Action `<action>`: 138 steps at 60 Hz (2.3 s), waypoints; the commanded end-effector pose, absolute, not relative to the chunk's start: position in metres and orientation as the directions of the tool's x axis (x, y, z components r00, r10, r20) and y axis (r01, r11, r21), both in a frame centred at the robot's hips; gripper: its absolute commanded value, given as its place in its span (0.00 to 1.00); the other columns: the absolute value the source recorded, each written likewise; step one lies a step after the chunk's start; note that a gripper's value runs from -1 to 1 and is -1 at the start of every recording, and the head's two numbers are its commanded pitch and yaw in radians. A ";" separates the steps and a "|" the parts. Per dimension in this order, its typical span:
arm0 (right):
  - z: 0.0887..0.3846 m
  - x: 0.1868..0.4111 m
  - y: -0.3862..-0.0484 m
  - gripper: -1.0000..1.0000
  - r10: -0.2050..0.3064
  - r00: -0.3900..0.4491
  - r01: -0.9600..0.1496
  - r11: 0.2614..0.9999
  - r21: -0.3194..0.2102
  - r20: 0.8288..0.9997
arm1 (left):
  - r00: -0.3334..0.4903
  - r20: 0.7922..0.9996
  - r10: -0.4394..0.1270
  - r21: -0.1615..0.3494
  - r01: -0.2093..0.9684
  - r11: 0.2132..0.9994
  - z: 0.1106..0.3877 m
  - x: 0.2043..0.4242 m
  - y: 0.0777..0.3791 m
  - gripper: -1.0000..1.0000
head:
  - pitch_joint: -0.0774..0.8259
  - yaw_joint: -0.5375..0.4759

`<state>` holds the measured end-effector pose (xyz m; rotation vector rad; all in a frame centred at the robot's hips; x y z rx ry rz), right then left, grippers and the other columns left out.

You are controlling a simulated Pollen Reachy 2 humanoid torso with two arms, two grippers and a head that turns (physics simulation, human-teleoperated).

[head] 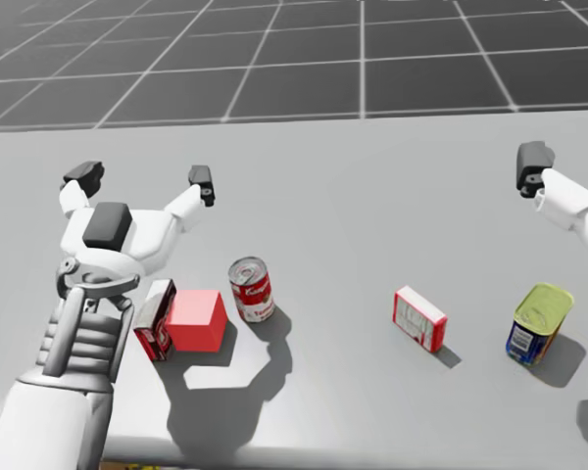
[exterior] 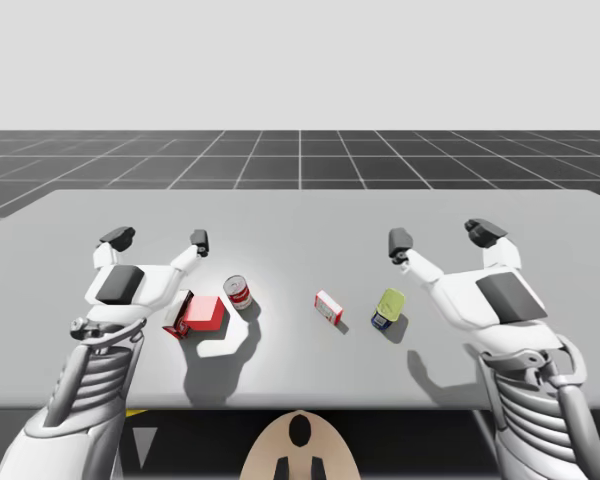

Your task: Find the red cube and pick it up.

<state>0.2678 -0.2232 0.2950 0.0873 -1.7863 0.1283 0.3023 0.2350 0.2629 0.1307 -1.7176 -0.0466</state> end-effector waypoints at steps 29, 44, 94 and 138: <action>0.290 0.267 -0.218 0.00 0.019 -0.181 -0.189 0.980 -0.054 0.983 | -0.112 0.990 -0.088 0.082 -0.057 0.995 0.264 0.305 0.237 0.00 | 0.88 0.87; 0.288 0.268 -0.217 0.00 0.024 -0.171 -0.191 0.980 -0.057 0.985 | 0.020 0.996 -0.090 0.090 -0.019 0.996 0.277 0.283 0.241 0.00 | 0.89 0.88; 0.280 0.274 -0.212 0.00 0.057 -0.157 -0.173 0.981 -0.084 0.986 | 0.369 0.929 0.010 -0.067 0.141 0.988 0.184 0.164 0.214 0.00 | 0.91 0.89; 0.277 0.276 -0.211 0.00 0.070 -0.157 -0.171 0.980 -0.097 0.985 | 0.372 0.925 0.072 -0.099 0.054 0.994 0.162 0.224 0.216 0.00 | 0.92 0.87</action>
